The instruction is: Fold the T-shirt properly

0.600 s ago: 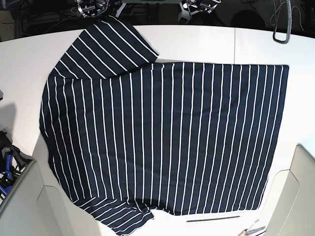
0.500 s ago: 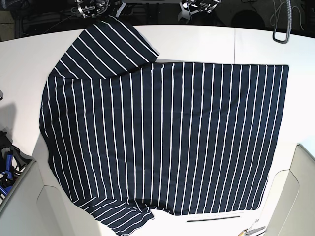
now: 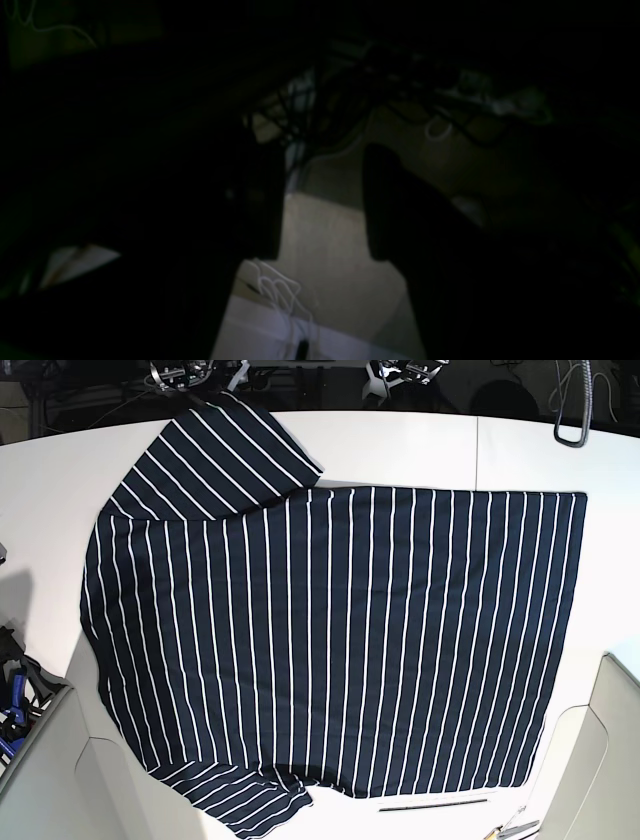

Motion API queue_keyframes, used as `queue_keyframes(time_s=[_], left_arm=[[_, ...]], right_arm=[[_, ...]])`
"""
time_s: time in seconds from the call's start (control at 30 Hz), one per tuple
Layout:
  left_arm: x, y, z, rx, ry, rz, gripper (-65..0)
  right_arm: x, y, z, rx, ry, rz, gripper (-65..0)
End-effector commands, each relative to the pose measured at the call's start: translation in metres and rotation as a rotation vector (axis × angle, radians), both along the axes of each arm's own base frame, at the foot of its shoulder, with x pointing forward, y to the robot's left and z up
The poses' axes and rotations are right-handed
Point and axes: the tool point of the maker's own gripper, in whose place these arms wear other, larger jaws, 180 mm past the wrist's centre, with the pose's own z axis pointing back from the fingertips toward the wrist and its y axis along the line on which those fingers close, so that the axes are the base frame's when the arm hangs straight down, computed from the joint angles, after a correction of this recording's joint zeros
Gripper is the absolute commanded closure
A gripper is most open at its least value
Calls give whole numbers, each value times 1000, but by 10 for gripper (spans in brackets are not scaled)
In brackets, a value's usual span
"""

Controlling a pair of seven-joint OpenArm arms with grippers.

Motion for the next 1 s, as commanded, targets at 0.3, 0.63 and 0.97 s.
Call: queue_keyframes(time_s=[0.3,0.63,0.97], left_arm=[[-1,17,0,19,7,31,-206],[-17,23,2,-30,44,9,-206],[-64,30,15,-87,155,69,-206]], right_arm=[[-21,-14,0,-9,30,3,-257],[-21,-6,3,38,32,10,-256],[-36,-1,11,88,24,34,-256]])
